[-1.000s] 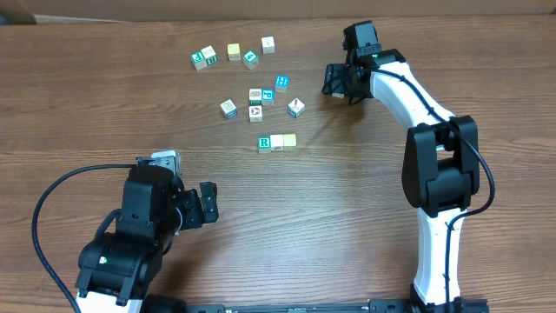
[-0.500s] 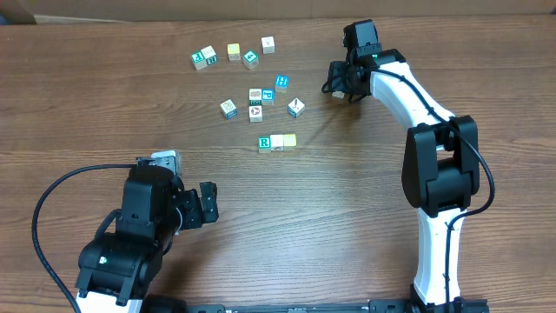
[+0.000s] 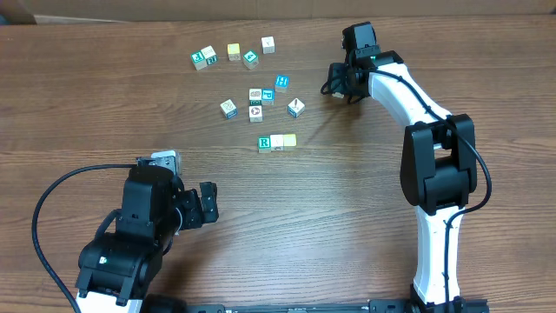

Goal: Form a horizontal line
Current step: 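Lower the right gripper and close on the green 7 block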

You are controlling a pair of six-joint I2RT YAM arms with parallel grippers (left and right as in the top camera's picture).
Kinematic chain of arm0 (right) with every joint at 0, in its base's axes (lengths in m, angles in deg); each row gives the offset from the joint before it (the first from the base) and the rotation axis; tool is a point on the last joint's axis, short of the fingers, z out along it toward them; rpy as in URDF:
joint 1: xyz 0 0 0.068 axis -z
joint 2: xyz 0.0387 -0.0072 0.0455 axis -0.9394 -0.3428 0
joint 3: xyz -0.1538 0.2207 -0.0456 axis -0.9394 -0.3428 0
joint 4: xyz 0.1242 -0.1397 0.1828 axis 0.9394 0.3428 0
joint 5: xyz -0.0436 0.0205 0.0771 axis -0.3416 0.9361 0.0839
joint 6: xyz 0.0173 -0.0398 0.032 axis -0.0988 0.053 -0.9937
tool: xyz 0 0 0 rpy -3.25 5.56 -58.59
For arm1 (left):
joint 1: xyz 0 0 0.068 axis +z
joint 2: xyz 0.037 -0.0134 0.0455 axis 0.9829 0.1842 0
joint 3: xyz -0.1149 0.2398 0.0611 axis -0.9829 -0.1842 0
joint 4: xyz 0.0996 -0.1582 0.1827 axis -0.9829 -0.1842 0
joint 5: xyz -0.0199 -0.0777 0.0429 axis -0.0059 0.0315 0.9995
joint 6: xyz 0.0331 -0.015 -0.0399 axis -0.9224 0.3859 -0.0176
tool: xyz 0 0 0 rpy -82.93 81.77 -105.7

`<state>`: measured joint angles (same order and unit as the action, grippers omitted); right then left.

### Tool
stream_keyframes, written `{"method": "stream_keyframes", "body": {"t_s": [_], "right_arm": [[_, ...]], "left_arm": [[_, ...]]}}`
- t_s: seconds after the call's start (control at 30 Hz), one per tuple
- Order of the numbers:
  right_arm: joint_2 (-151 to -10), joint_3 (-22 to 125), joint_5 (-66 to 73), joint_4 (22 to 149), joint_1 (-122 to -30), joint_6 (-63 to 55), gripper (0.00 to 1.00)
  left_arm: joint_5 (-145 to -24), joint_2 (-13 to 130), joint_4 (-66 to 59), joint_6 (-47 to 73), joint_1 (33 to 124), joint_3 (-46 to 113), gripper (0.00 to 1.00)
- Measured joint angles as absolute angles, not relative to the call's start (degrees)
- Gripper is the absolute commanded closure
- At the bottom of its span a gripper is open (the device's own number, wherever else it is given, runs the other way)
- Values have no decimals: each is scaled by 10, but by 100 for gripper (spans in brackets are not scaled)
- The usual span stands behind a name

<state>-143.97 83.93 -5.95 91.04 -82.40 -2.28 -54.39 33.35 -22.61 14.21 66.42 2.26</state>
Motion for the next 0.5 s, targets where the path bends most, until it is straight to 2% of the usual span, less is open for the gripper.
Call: {"method": "stream_keyframes", "body": {"t_s": [0.1,0.5], "right_arm": [[-1440,839,-60,911,-824,-22,55],[-1440,839,-60,912,-824,-22,63]], "left_arm": [[-544,333,-226,142,664,23,1],[-544,333,-226,142,664,23,1]]}}
